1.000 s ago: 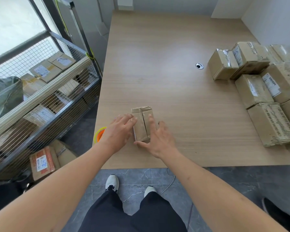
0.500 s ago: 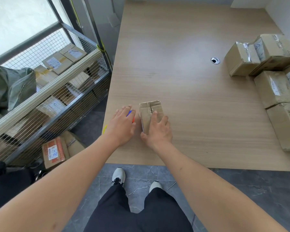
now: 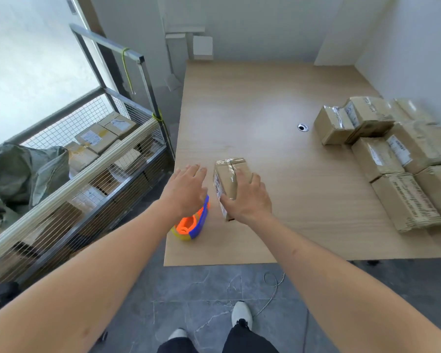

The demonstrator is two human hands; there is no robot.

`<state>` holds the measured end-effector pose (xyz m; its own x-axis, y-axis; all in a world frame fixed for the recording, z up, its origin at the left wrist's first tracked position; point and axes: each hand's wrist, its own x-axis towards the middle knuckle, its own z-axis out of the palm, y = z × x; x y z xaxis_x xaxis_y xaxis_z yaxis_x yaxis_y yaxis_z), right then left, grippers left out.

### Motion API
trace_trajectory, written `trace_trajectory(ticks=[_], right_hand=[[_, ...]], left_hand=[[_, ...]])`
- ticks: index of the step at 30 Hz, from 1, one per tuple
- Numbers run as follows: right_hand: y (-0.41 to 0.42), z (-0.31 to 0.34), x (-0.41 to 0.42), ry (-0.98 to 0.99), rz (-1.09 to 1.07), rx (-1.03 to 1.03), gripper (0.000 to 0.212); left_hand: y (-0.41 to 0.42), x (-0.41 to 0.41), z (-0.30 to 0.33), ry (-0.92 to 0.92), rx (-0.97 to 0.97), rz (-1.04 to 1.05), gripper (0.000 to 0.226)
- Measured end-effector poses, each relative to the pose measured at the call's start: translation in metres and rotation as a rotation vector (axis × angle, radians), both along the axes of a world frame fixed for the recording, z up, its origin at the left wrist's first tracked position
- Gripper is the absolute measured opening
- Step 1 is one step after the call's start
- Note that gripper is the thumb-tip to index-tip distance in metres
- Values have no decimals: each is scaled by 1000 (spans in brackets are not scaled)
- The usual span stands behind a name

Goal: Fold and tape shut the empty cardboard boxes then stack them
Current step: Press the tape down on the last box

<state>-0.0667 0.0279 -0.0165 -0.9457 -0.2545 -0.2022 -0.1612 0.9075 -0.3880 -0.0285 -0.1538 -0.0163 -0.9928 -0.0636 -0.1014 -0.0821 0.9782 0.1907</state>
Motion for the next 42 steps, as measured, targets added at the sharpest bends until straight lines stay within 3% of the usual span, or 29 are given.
trace_trajectory(ticks=[10, 17, 27, 42], right_hand=[[-13, 102, 66, 150, -203, -48, 81], [30, 161, 100, 236, -349, -51, 75], [159, 199, 103, 273, -485, -25, 81], [384, 179, 32, 189, -440, -17, 86]], left_hand=[[-21, 22, 90, 121, -50, -212, 64], [22, 30, 145, 200, -47, -352, 61], [155, 9, 188, 259, -30, -485, 59], [385, -58, 169, 222, 18, -462, 55]])
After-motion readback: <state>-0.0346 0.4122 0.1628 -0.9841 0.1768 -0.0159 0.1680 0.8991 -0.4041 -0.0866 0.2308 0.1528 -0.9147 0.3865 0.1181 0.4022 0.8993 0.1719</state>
